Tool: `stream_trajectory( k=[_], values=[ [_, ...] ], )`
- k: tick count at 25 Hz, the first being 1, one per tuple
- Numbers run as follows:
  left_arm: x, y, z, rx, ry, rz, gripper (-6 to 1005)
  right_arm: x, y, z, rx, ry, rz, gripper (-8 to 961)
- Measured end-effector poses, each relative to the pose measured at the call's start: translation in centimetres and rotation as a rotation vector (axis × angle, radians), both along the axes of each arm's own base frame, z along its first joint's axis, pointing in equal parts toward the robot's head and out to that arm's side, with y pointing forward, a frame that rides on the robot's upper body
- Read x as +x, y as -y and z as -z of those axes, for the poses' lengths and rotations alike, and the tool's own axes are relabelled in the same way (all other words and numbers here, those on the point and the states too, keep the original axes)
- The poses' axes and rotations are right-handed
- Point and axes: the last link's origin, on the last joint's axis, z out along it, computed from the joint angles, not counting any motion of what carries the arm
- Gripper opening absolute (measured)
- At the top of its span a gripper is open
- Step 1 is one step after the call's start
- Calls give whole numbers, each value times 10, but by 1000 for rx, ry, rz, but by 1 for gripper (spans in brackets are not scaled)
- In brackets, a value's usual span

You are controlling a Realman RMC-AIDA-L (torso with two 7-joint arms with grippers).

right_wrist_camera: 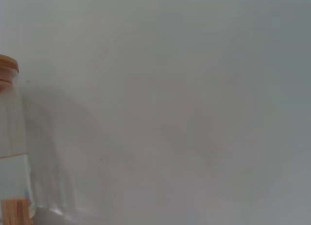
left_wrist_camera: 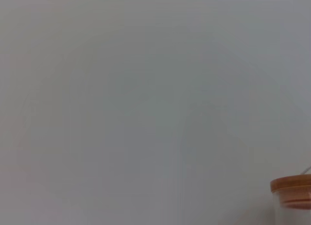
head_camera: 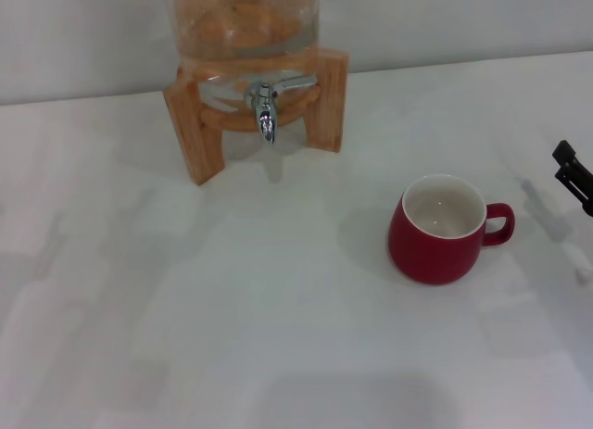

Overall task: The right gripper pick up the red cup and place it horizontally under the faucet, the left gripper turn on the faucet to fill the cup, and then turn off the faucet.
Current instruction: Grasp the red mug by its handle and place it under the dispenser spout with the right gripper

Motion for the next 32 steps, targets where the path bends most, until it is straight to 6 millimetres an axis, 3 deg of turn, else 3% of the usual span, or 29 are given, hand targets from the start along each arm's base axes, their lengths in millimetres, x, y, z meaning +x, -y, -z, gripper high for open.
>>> stream_trajectory(
  k=[16,32],
  values=[
    [1,-1,0,-7,9,5,853,1,2,2,-10,4,5,841],
    [-3,-1,2,-14,4,-22,853,6,24,10,-88,-6,-13,842]
  ],
)
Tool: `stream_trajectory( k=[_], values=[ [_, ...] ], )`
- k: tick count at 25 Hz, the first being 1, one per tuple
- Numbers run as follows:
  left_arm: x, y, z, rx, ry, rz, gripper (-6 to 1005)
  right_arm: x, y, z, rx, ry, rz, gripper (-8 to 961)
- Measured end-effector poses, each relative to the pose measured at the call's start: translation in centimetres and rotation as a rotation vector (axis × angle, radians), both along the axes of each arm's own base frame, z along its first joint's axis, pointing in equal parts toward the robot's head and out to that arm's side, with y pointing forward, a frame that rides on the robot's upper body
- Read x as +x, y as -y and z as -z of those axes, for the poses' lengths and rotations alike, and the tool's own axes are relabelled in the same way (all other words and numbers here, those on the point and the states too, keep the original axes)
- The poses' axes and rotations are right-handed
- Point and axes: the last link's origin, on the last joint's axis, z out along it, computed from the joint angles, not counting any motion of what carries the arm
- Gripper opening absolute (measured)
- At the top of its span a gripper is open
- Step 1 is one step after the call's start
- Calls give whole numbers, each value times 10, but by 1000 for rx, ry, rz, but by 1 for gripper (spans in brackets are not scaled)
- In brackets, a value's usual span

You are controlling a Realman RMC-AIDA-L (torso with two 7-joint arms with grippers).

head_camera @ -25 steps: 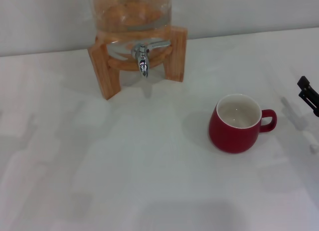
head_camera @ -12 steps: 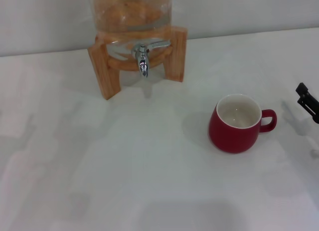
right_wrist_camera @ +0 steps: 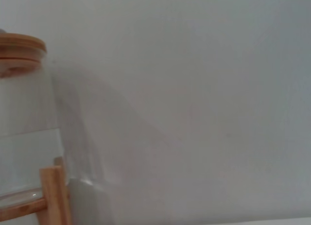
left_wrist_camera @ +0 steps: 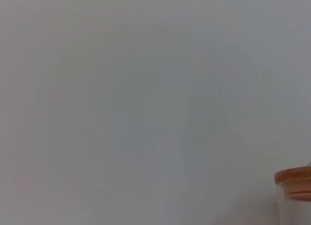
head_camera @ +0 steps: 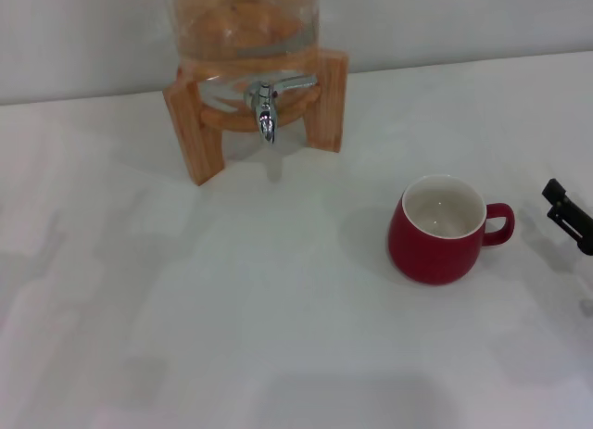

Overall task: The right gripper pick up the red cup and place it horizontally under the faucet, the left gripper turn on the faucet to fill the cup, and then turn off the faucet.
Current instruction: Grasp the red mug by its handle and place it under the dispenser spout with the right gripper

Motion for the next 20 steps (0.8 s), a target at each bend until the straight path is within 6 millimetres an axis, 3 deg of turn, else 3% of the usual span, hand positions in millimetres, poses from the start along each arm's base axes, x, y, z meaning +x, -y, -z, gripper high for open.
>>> stream_trajectory(
  k=[20],
  values=[
    [-4,0,2,-13,-7,-28,853,0,12,10,-68,14,-22,842]
  ],
)
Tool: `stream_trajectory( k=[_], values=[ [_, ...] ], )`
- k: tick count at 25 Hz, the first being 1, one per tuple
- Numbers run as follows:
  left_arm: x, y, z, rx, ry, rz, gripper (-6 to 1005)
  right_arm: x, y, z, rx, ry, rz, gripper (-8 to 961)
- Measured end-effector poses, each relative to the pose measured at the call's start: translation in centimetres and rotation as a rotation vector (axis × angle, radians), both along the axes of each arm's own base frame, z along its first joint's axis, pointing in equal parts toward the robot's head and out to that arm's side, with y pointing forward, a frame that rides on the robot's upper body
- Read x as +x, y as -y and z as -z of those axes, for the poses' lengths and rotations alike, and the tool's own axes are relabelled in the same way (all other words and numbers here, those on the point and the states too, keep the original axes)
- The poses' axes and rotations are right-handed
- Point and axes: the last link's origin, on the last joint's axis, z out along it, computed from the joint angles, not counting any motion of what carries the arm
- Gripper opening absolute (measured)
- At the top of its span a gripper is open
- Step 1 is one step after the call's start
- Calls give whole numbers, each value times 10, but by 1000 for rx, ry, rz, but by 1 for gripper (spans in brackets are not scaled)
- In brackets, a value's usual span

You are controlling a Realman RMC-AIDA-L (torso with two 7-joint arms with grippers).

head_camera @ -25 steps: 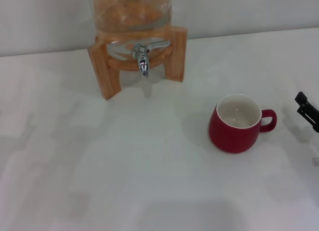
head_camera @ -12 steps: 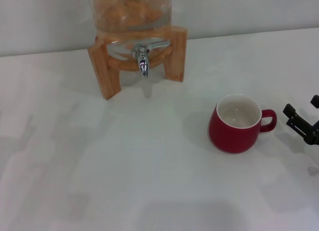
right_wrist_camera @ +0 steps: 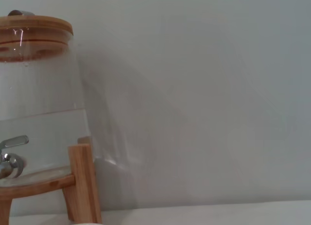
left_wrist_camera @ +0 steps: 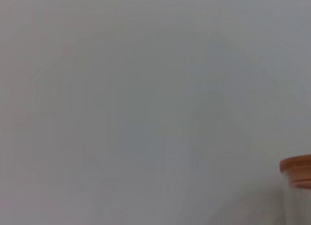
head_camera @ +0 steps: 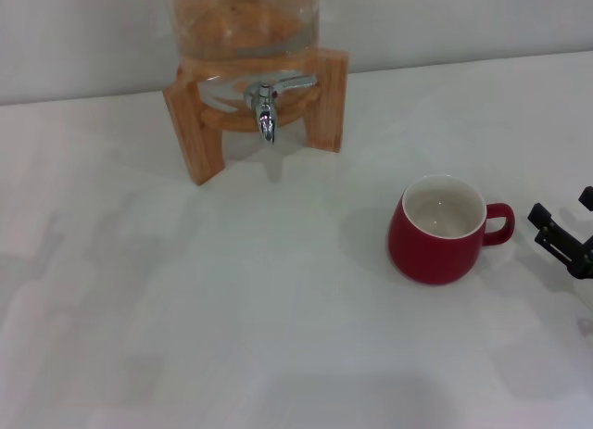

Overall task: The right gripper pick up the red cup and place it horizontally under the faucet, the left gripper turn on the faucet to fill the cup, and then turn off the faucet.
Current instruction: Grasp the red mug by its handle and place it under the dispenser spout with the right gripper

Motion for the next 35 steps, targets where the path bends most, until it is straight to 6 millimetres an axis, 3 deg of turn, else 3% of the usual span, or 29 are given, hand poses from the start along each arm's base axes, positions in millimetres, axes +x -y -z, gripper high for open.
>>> stream_trajectory(
  k=[22,35],
  values=[
    [0,0,1,-2,5,-5,853,-3,5,12,-92,30,-39,841],
    [1,0,1,-2,5,1,853,-9,-3,22,-142,49,-58,842]
  ],
)
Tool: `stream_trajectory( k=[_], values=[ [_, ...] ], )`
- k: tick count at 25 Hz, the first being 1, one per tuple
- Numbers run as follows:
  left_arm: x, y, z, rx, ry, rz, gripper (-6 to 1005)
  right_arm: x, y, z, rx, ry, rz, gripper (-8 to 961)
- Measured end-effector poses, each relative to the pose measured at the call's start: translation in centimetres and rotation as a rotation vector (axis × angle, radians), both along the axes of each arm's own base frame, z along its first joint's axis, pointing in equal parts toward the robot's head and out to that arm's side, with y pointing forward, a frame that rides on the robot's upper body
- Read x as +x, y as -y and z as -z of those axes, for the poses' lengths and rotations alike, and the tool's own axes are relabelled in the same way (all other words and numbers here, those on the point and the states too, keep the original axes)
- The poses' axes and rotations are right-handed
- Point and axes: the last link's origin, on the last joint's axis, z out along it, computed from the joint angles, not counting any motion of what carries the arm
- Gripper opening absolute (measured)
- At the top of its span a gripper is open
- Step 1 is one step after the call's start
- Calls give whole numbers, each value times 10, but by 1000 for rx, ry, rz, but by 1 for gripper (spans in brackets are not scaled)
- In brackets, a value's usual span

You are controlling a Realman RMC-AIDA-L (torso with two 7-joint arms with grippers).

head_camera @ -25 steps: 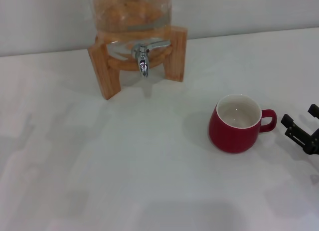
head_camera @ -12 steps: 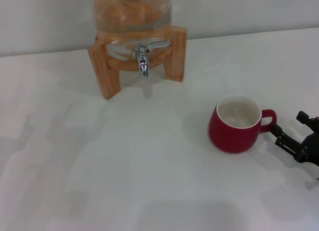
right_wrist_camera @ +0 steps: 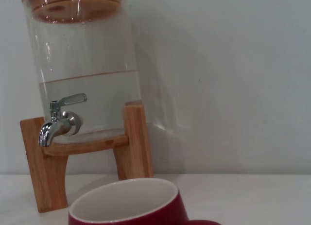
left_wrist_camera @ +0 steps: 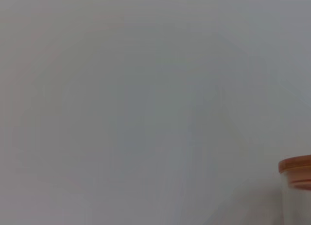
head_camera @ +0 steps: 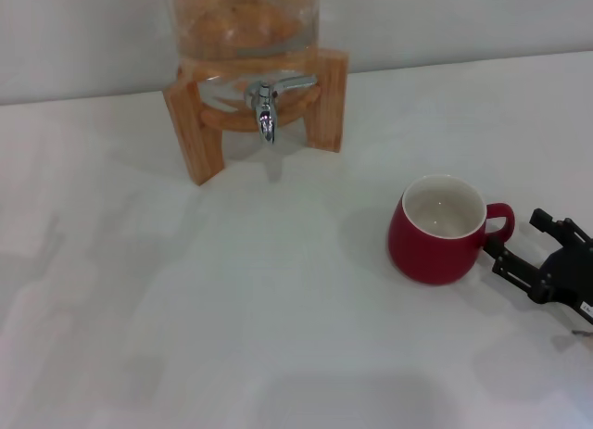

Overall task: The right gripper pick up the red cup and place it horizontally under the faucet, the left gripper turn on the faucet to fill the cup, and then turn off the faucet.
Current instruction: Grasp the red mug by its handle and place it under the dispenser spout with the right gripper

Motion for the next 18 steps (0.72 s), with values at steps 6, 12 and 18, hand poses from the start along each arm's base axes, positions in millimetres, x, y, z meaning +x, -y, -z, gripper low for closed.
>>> stream_trajectory(
  k=[6,12,18],
  values=[
    [0,0,0,-1,0,1,853,-1,-4,1,-4,4,-3,841],
    [0,1,0,-1,0,3,853,-5,-10,1,-6,5,-16,841],
    [0,1,0,-1,0,2,853,-6,-13,2,-10,10,-17,842]
  ],
)
